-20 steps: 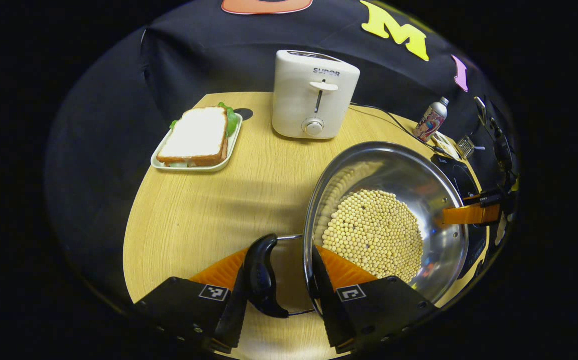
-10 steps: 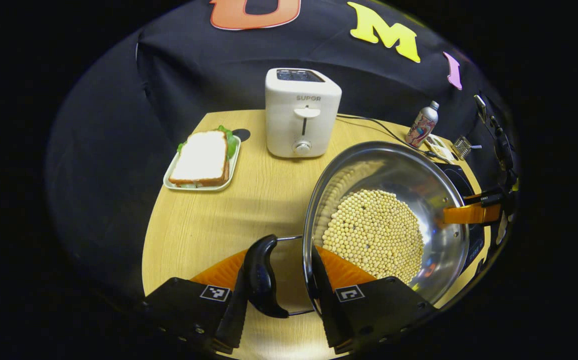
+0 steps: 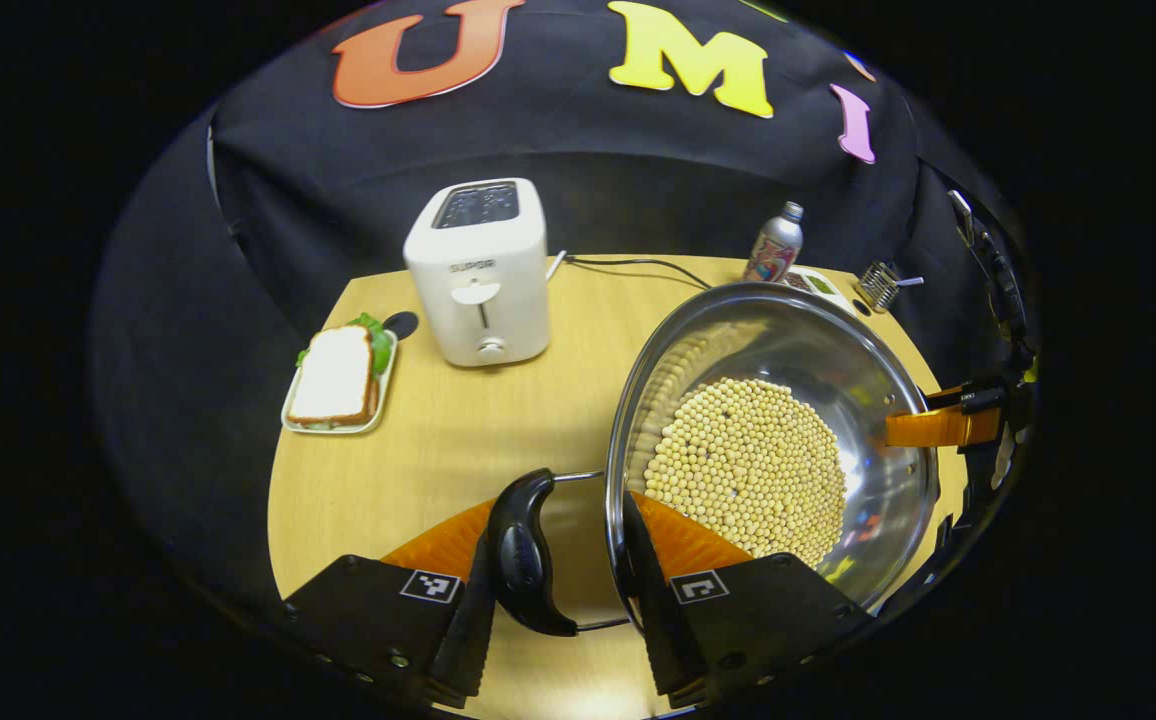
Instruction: First push the handle of the pot to place it horizontally, then grasp the pot with both hands and set it on the induction cooktop.
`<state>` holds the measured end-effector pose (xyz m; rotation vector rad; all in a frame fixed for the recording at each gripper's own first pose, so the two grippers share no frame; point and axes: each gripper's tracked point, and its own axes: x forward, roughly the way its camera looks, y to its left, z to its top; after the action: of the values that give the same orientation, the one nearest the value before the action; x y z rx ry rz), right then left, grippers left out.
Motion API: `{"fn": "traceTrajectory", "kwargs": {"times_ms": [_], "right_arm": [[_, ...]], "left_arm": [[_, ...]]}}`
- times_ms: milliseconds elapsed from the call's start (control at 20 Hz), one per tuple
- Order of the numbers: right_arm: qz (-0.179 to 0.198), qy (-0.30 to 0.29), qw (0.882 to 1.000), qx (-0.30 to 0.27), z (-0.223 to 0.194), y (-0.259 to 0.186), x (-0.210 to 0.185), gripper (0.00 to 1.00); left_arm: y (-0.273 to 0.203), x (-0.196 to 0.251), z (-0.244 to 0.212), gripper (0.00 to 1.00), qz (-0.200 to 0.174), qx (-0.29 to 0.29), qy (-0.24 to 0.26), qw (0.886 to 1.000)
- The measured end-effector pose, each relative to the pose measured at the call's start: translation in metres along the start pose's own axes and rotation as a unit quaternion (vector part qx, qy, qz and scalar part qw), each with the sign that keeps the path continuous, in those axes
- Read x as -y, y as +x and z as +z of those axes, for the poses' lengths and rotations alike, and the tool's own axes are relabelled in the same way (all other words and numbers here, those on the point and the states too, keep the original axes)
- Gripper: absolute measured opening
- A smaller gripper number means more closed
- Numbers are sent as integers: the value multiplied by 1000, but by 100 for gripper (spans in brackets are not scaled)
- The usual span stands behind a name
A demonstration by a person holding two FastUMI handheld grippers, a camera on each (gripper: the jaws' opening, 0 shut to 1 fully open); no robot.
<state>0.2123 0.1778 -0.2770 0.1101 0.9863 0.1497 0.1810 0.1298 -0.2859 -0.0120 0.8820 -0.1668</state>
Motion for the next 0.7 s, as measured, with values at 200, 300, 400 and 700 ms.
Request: {"fn": "traceTrajectory", "kwargs": {"times_ms": [200, 300, 400, 700], "right_arm": [[-10, 14, 1000, 2, -4, -13, 51, 51], [-12, 21, 1000, 2, -4, -21, 75, 51], [-15, 22, 1000, 0, -1, -26, 99, 51], [-23, 16, 1000, -1, 18, -30, 161, 51]], "left_arm": [[6, 47, 8, 61, -11, -3, 9, 1000], [8, 71, 15, 61, -15, 0, 14, 1000], [16, 95, 20, 61, -18, -3, 14, 1000], [39, 149, 34, 61, -20, -6, 5, 1000]]}}
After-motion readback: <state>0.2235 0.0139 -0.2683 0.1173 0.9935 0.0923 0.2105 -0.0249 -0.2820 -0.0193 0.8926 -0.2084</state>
